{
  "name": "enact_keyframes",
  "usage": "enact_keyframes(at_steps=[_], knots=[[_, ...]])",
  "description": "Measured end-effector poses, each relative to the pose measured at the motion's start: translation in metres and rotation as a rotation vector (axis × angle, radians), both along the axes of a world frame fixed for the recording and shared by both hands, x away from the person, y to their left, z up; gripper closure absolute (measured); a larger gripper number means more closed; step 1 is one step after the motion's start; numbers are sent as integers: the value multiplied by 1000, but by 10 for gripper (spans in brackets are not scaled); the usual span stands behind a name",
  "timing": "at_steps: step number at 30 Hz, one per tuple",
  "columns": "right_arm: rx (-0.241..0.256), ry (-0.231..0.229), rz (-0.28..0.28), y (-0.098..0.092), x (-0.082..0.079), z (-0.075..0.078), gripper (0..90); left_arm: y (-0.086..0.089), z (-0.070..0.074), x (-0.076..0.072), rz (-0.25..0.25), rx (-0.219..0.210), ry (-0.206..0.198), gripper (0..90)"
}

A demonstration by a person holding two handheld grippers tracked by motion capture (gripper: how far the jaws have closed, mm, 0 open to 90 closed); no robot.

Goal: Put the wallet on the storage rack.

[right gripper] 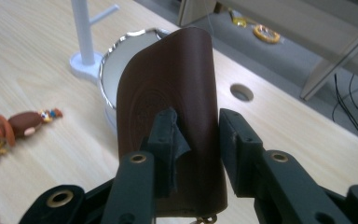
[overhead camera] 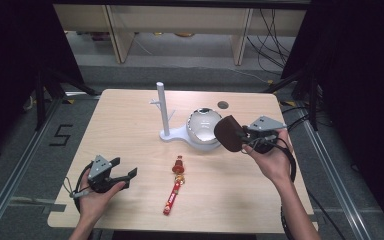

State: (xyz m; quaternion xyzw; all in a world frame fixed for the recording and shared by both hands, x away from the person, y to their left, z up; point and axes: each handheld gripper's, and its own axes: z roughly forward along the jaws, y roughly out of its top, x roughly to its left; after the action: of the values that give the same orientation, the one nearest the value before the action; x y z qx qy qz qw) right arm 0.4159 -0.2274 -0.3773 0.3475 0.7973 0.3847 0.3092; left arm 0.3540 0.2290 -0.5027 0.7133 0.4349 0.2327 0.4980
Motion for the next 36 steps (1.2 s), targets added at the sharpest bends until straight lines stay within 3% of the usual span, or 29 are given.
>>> enact_keyframes(at_steps=[10,32,36], knots=[[16,-24,39,29,28,6,683,2,0,-2,8,4,-1,205],[-2,-55,56,51,53,-1,683,1,0,-3,12,0,1,204],[2,-37,53,56,57,-6,682,2,0,-3,11,3,1,204]])
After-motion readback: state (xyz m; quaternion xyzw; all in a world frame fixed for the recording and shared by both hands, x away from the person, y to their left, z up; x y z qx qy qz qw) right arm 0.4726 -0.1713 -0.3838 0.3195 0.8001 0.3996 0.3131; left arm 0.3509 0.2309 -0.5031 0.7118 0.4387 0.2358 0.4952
